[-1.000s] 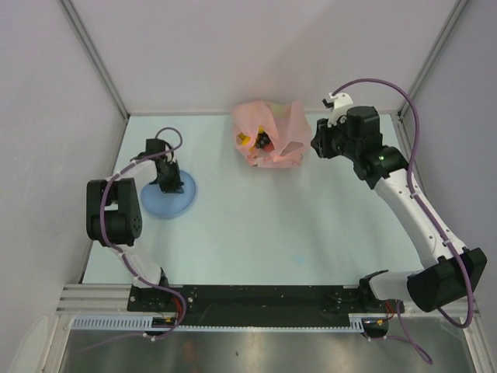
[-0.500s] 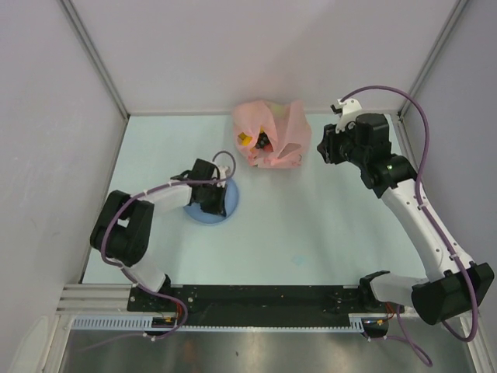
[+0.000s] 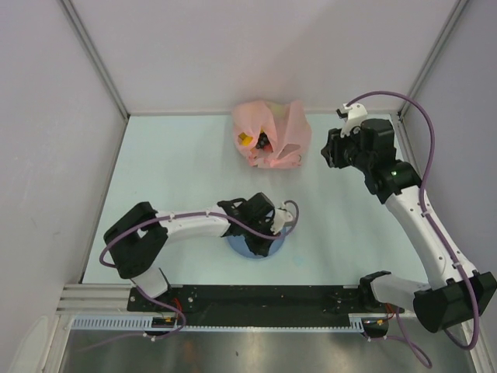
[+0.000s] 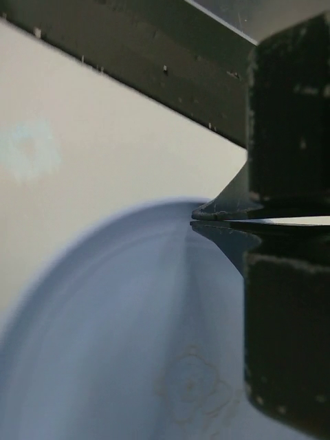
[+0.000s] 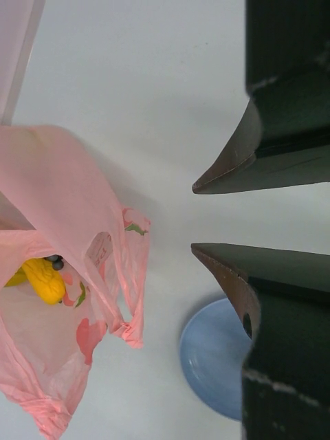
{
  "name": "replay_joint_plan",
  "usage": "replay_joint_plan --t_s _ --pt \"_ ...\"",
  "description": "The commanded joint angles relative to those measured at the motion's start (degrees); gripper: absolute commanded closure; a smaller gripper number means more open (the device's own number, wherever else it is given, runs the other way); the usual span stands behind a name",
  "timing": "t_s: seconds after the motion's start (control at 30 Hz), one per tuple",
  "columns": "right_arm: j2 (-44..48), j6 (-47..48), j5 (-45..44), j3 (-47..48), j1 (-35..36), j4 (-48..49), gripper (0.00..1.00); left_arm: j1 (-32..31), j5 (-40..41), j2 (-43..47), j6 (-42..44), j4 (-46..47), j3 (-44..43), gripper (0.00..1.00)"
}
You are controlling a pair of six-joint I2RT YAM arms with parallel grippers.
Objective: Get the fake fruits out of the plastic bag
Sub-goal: Move the plate to the center of the board, then adjust the plastic bag at the center of the board.
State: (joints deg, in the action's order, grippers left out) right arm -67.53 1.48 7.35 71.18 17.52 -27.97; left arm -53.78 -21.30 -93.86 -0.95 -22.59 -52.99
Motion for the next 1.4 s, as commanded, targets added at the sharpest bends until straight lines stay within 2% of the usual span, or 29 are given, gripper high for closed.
replay_joint_plan --t_s 0.0,0.17,0.3,0.37,0.43,0.53,0.57,0.6,0.67,0.8,0.87,0.97,1.1,1.17,1.27,1.3,1.37 --pt "2.3 -0.5 0.0 -1.5 -0.2 1.7 0.6 -4.1 0.4 -0.4 7.1 -1.4 -4.6 1.0" --pt "2.9 -1.2 0.5 -2.8 -0.3 2.7 0.59 -4.1 2.7 1.7 10.3 -3.4 -7.0 1.0" --pt "2.8 -0.8 0.6 -3.0 -0.4 2.9 0.57 -3.6 4.4 6.1 13.8 -7.1 -13.0 1.0" --pt "2.6 -0.2 0.9 -3.0 -0.1 3.4 0.52 -1.1 4.9 9.5 14.0 -9.1 -15.8 0.97" --pt "2.2 2.5 1.3 -2.8 1.5 3.5 0.46 4.0 4.7 11.9 12.0 -8.9 -20.2 0.93" --pt "0.8 9.6 3.4 -2.4 5.5 2.7 0.33 12.4 7.4 15.2 6.6 -5.6 -25.7 0.51" --pt "0.4 11.4 3.3 -2.4 6.7 2.6 0.3 14.4 10.2 15.6 4.9 -4.8 -28.6 0.34" --pt "-0.8 13.7 3.0 -2.3 8.3 2.5 0.28 18.1 10.9 15.2 2.5 -4.1 -30.2 0.3" --pt "-2.2 19.7 1.6 -2.3 12.1 3.3 0.24 20.9 11.9 13.6 1.7 -3.2 -35.0 0.2" --pt "-7.4 28.2 0.8 -2.4 15.2 6.7 0.19 24.1 9.1 6.1 6.4 -6.6 -42.7 0.19" --pt "-11.5 30.9 -2.7 -2.4 16.0 11.9 0.18 25.4 6.5 2.8 6.0 -8.9 -44.8 0.21" --pt "-16.9 32.4 -6.7 -2.2 15.4 19.2 0.15 27.4 0.0 2.2 4.6 -8.8 -42.8 0.21" --pt "-21.0 32.4 -3.7 -1.7 12.9 22.7 0.16 27.6 -2.7 1.4 4.8 -8.3 -40.6 0.22" --pt "-22.6 31.0 -2.0 -1.7 11.8 23.7 0.21 27.6 -2.8 -0.3 4.7 -8.1 -40.4 0.24" --pt "-23.8 27.5 -2.8 -1.6 9.7 26.3 0.37 27.6 -3.0 -2.1 5.2 -7.6 -41.3 0.26" --pt "-23.6 26.4 -2.1 -1.4 8.7 26.9 0.47 27.6 -3.0 -3.0 5.3 -7.4 -41.5 0.26" --pt "-23.2 23.7 -0.3 -1.2 7.5 27.1 0.6 27.6 -4.2 -4.0 5.3 -7.2 -42.0 0.29"
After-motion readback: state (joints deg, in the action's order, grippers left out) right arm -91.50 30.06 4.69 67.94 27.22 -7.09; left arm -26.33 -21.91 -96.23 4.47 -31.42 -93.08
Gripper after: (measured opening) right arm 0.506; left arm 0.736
